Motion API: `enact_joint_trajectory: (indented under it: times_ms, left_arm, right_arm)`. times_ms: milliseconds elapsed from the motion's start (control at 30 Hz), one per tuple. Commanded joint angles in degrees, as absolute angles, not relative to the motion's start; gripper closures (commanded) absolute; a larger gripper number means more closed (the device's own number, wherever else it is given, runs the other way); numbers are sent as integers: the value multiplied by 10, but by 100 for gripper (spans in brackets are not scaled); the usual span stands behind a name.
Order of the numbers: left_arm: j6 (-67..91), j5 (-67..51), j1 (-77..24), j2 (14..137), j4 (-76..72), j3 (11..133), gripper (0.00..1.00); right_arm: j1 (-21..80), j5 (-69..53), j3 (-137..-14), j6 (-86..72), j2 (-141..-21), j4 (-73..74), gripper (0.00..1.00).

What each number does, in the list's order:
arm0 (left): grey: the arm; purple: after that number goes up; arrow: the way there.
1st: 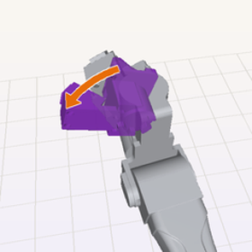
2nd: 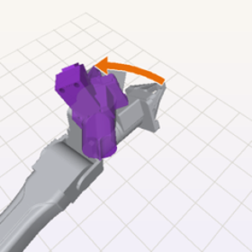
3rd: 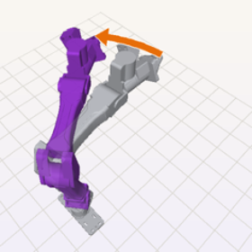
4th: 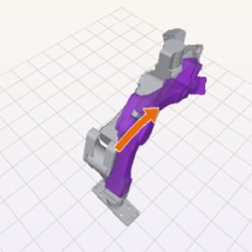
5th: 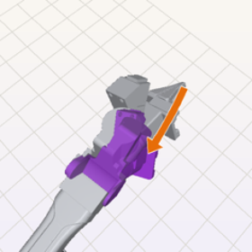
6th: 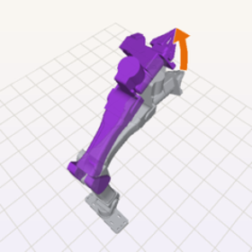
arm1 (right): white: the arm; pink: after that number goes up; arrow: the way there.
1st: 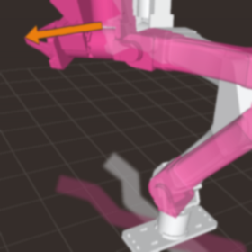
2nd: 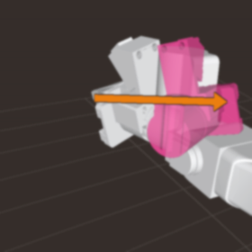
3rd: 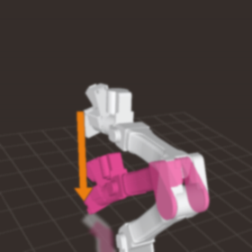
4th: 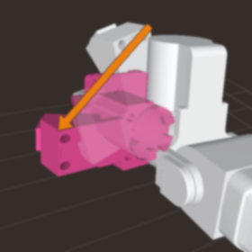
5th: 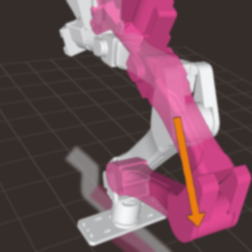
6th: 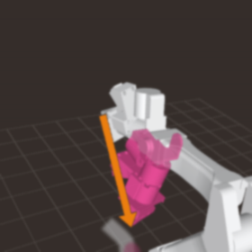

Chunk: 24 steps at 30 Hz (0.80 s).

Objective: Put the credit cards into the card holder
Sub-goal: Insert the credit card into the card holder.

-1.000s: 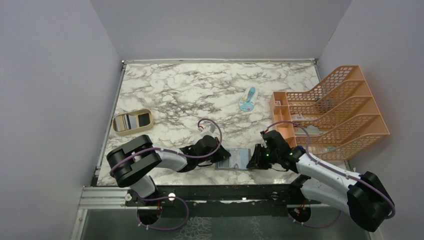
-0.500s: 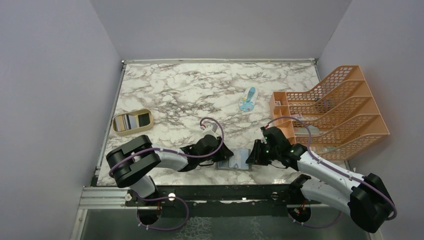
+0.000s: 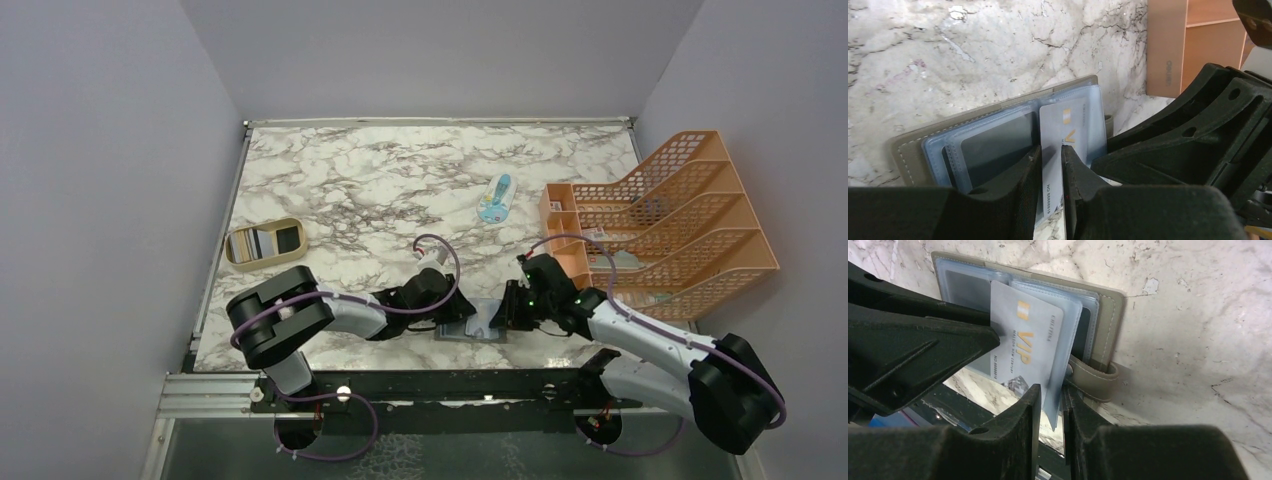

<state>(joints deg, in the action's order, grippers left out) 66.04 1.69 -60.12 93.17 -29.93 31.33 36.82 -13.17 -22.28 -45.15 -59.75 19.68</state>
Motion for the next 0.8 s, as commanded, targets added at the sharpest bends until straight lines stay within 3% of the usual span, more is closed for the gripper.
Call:
enact_joint_trajectory:
  times_ms: [0, 233, 333, 533, 767]
  left_arm:
    - [659, -5, -617, 946, -300, 340, 77]
    - [671, 6, -630, 951, -300, 350, 78]
    - [671, 25, -631, 940, -299, 343, 71]
    - [647, 45, -617, 889, -263, 328, 58]
    - [641, 22, -613, 897, -243, 339, 56]
  right_arm:
    - [372, -154, -213, -445, -607, 143, 79]
    - [372, -146, -217, -450, -610, 153, 79]
    - [372, -126, -233, -451, -597, 192, 78]
    - [371, -100, -254, -454, -556, 269, 68]
    - [372, -56, -251, -474, -538, 313, 62]
